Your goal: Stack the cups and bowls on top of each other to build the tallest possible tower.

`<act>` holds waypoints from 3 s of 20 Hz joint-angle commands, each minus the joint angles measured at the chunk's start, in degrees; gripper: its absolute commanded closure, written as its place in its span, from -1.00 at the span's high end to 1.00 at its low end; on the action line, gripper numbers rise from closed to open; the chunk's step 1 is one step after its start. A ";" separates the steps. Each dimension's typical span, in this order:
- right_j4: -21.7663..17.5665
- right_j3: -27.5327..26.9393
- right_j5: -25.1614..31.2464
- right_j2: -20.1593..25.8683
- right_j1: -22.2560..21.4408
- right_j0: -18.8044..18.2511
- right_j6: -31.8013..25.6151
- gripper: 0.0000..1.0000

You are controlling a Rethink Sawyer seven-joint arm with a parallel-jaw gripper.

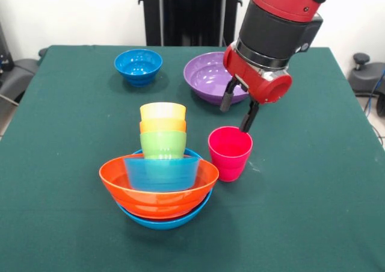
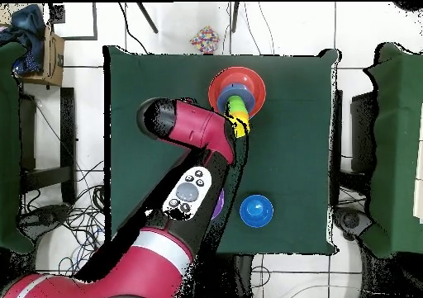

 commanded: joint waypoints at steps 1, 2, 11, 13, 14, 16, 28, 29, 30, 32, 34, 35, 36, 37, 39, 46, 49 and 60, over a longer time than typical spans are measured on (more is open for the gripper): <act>0.44 -1.43 0.24 3.75 4.53 -0.04 11.41 1.00; 0.25 -1.28 0.25 3.80 4.57 -0.17 10.78 1.00; -0.25 0.27 -2.30 3.98 6.45 0.53 10.06 1.00; 0.01 0.73 -3.71 4.39 6.77 0.57 10.15 1.00; 0.10 0.91 -4.56 4.54 6.94 0.58 10.17 1.00; 0.30 0.70 -5.51 4.44 7.62 0.66 10.48 1.00; 1.47 -0.84 -6.84 4.12 10.49 1.24 11.42 1.00; 1.55 -1.20 -6.67 3.95 10.82 1.37 11.56 1.00; 1.67 -1.45 -6.48 3.90 11.04 1.48 11.77 1.00; 1.57 -1.76 -5.85 3.71 11.18 1.66 11.59 1.00; 1.39 -1.50 -5.29 4.34 10.76 1.51 10.50 -1.00; 1.48 -1.46 -5.15 4.38 10.69 1.51 10.60 -1.00; 1.57 -1.42 -5.01 4.41 10.62 1.51 10.69 -1.00; 1.66 -1.38 -4.87 4.44 10.55 1.52 10.78 -1.00; 1.71 -1.56 -4.50 3.98 10.66 1.78 10.91 -1.00; 2.44 -2.45 -3.14 2.33 11.15 2.68 11.32 -1.00; 2.55 -2.69 -3.45 1.67 11.07 2.80 11.23 -1.00; 3.17 -0.40 -1.59 1.68 7.44 2.87 10.79 -1.00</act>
